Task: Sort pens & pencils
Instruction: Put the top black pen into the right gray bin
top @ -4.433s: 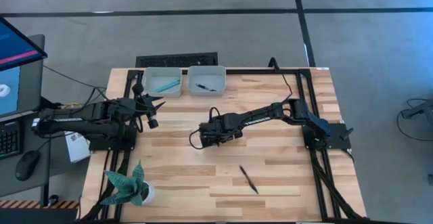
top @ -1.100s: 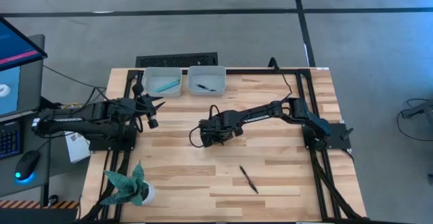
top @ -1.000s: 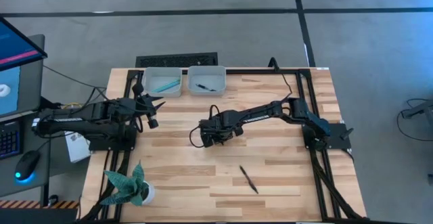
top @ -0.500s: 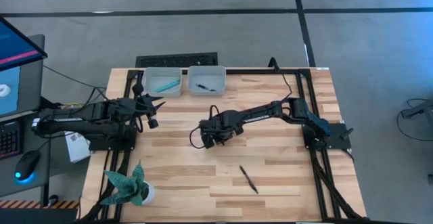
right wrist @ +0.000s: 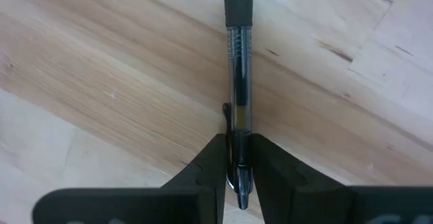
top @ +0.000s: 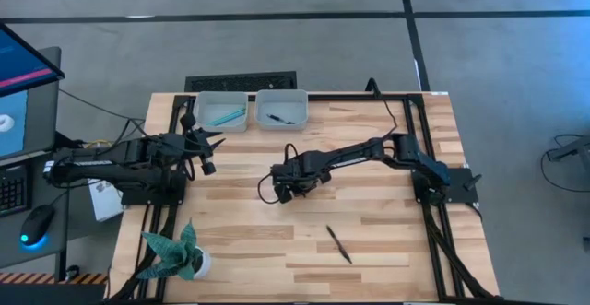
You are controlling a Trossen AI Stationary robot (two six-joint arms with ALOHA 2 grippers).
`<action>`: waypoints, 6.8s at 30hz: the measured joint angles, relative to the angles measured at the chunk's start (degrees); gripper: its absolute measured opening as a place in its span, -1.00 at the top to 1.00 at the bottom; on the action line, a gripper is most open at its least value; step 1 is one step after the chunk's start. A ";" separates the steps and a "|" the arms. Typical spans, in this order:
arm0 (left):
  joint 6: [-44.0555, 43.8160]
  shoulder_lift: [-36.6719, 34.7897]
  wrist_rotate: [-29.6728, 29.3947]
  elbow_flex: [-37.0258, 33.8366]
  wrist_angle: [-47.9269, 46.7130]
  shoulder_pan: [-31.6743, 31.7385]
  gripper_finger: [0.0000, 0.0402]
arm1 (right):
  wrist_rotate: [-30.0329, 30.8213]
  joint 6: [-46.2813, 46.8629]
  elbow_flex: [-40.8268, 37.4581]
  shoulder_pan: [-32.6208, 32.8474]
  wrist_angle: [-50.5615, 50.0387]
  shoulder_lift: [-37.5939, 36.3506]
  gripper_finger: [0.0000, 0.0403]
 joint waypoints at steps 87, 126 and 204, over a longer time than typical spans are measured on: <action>-0.92 -0.01 0.04 -0.02 -1.73 0.01 0.59 | 23.50 -10.10 24.95 0.11 -27.50 0.23 -0.27; -0.92 -0.01 0.04 -0.02 -1.74 0.02 0.59 | 2.79 -8.85 1.35 -3.77 -0.63 0.13 -0.26; -0.94 0.00 0.04 -0.02 -1.77 0.02 0.59 | 1.73 -21.15 19.91 -8.02 -5.90 0.52 0.59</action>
